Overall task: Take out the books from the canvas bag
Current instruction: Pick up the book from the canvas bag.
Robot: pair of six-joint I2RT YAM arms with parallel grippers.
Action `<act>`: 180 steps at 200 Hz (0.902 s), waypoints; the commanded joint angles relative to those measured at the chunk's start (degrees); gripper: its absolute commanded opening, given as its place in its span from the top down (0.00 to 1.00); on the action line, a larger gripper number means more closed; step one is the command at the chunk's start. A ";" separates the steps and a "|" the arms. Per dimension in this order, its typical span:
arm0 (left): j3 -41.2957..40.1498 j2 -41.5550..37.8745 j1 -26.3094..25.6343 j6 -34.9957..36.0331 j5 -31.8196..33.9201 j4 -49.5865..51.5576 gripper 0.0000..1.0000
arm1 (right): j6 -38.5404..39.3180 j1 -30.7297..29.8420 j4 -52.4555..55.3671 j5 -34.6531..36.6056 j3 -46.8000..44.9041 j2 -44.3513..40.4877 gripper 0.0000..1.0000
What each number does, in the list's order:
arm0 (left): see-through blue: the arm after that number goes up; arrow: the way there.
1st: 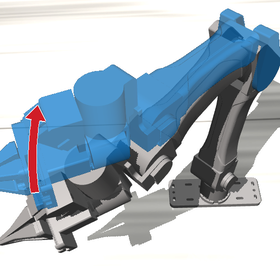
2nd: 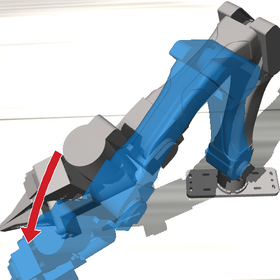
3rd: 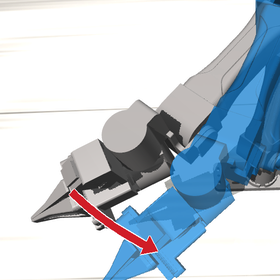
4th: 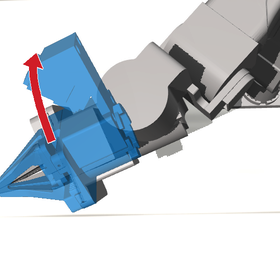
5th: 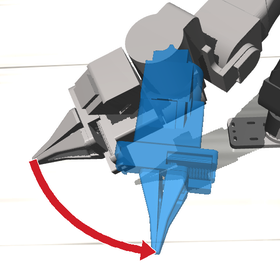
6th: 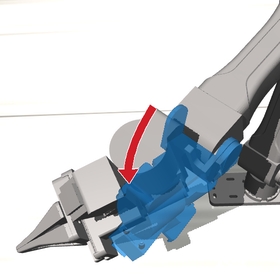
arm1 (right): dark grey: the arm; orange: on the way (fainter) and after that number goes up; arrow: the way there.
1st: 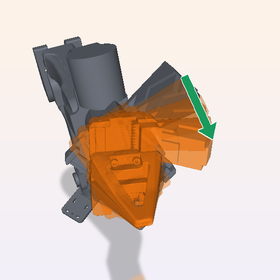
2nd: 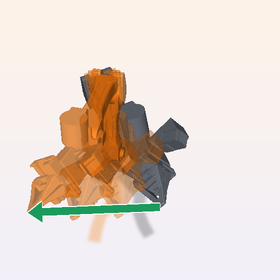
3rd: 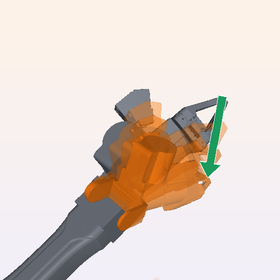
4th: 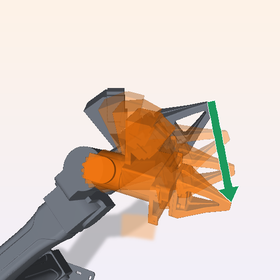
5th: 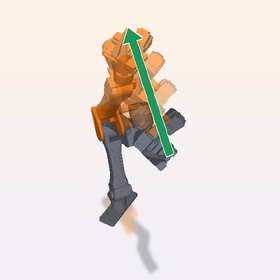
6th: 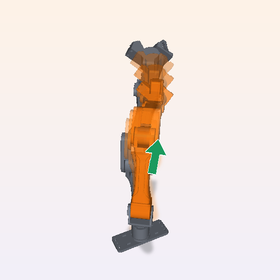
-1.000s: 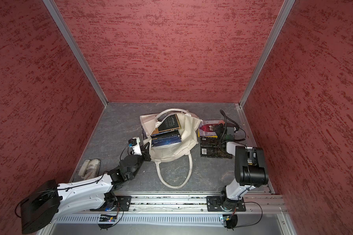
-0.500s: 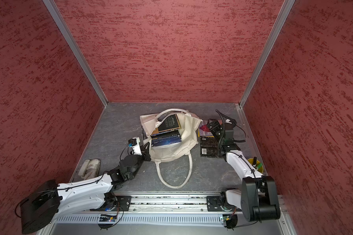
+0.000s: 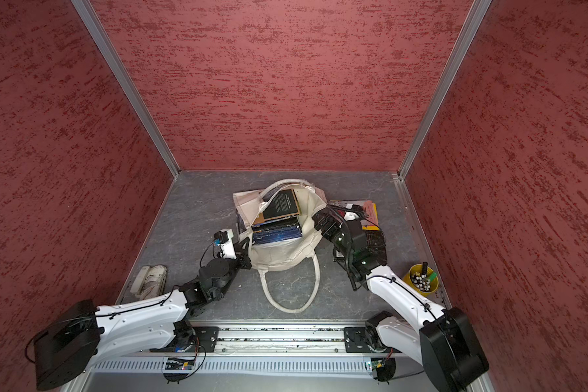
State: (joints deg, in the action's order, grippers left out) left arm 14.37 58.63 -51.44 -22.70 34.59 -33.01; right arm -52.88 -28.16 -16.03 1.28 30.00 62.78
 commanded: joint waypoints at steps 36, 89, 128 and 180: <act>1.10 0.17 0.29 -0.28 -0.31 0.85 1.00 | -0.10 -9.96 -12.53 4.54 -0.88 5.09 0.01; 1.36 -0.04 0.30 -0.29 -0.37 1.44 1.00 | 0.65 -15.90 -15.89 6.92 1.60 9.47 0.02; 1.61 0.35 0.29 -0.15 -0.13 1.73 1.00 | 1.28 -17.84 -18.51 9.77 1.48 9.12 0.02; 1.98 0.46 0.04 -0.06 -0.47 2.06 1.00 | -0.51 -19.71 -22.38 7.45 2.90 15.09 0.09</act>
State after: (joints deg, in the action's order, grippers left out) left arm 14.57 58.94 -51.40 -22.70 34.59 -31.24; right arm -52.07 -46.24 -34.72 9.56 31.38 75.85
